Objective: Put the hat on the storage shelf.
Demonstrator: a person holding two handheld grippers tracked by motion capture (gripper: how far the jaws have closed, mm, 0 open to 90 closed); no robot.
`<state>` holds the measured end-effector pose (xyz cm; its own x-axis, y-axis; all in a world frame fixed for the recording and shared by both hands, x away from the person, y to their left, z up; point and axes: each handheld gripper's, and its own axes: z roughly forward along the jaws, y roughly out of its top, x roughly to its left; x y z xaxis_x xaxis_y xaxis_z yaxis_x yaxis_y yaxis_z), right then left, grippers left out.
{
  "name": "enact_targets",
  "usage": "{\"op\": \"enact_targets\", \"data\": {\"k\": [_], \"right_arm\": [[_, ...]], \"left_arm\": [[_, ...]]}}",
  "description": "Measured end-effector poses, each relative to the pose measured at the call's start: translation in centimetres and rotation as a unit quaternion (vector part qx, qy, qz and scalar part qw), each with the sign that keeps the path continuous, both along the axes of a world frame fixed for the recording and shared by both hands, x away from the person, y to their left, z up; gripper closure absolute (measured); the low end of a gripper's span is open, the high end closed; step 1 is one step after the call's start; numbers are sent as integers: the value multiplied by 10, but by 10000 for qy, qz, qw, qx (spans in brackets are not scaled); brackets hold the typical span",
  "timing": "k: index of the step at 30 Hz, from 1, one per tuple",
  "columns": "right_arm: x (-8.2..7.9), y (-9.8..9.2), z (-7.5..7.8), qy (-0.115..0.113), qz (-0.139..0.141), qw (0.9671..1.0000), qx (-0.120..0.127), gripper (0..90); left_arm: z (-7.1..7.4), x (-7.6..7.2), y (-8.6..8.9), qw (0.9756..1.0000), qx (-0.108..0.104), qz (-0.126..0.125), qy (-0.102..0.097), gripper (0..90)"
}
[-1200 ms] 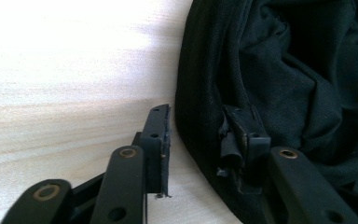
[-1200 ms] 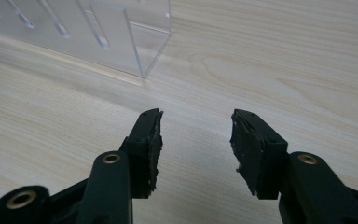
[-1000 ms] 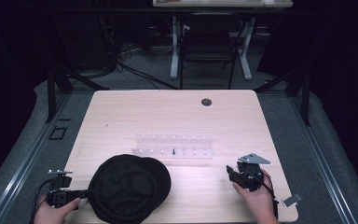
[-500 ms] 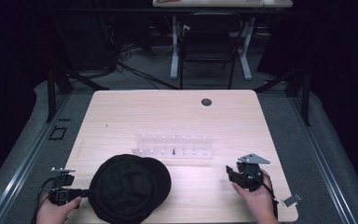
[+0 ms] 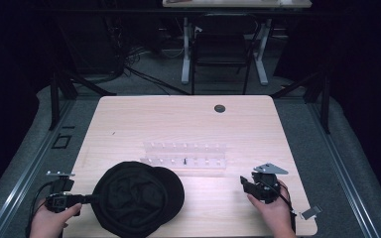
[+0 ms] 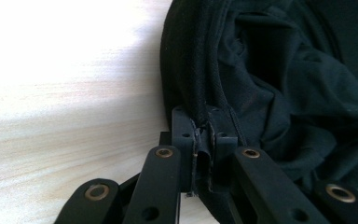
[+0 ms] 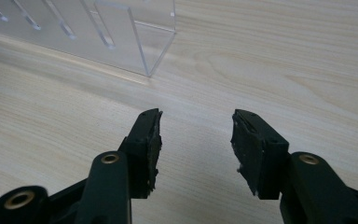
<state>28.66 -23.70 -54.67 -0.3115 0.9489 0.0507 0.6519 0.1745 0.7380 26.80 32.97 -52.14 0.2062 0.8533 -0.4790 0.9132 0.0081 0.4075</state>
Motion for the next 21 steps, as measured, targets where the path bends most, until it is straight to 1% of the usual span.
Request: {"op": "enact_targets", "data": {"k": [3, 4, 5, 7, 8, 9, 10, 12, 13, 14, 15, 17, 18, 19, 21], "right_arm": [[0, 0, 0, -3, 4, 10000, 0, 514], [0, 0, 0, -13, 4, 10000, 9, 514], [0, 0, 0, -13, 4, 10000, 9, 514], [0, 0, 0, 3, 8, 10000, 8, 513], [0, 0, 0, -6, 29, 10000, 16, 510], [0, 0, 0, 2, 36, 10000, 17, 506], [0, 0, 0, 26, 48, 10000, 11, 504], [0, 0, 0, 42, 105, 9999, 65, 498], [0, 0, 0, 10, 130, 9999, 91, 495], [0, 0, 1, 14, 145, 9998, 93, 494], [0, 0, 1, 14, 145, 9998, 93, 494], [0, 0, 1, -3, 172, 9998, 102, 493], [0, 0, 1, 8, 179, 9998, 98, 493], [0, 0, 1, 16, 194, 9998, 87, 493], [-1, 0, 2, 13, 201, 9998, 88, 493]], "left_arm": [[6, 1, 1, 10000, -69, -58, 19, 845], [12, 2, 1, 9999, -134, -88, -21, 845], [12, 2, 1, 9999, -134, -88, -21, 845], [21, 3, 1, 9996, -258, -96, -43, 845], [24, 3, 2, 9995, -276, -124, -55, 845], [33, 4, 1, 9994, -265, -156, -140, 845], [37, 4, 0, 9994, -223, -197, -164, 845], [45, 5, -2, 9993, -212, -232, -198, 845], [45, 5, -2, 9993, -212, -232, -198, 845], [52, 6, -4, 9991, -222, -274, -238, 845], [52, 6, -4, 9991, -222, -274, -238, 845], [59, 7, -6, 9990, -224, -298, -228, 845], [61, 7, -6, 9990, -216, -307, -255, 844], [66, 8, -7, 9988, -220, -327, -277, 845], [68, 8, -8, 9987, -239, -334, -286, 844]]}}
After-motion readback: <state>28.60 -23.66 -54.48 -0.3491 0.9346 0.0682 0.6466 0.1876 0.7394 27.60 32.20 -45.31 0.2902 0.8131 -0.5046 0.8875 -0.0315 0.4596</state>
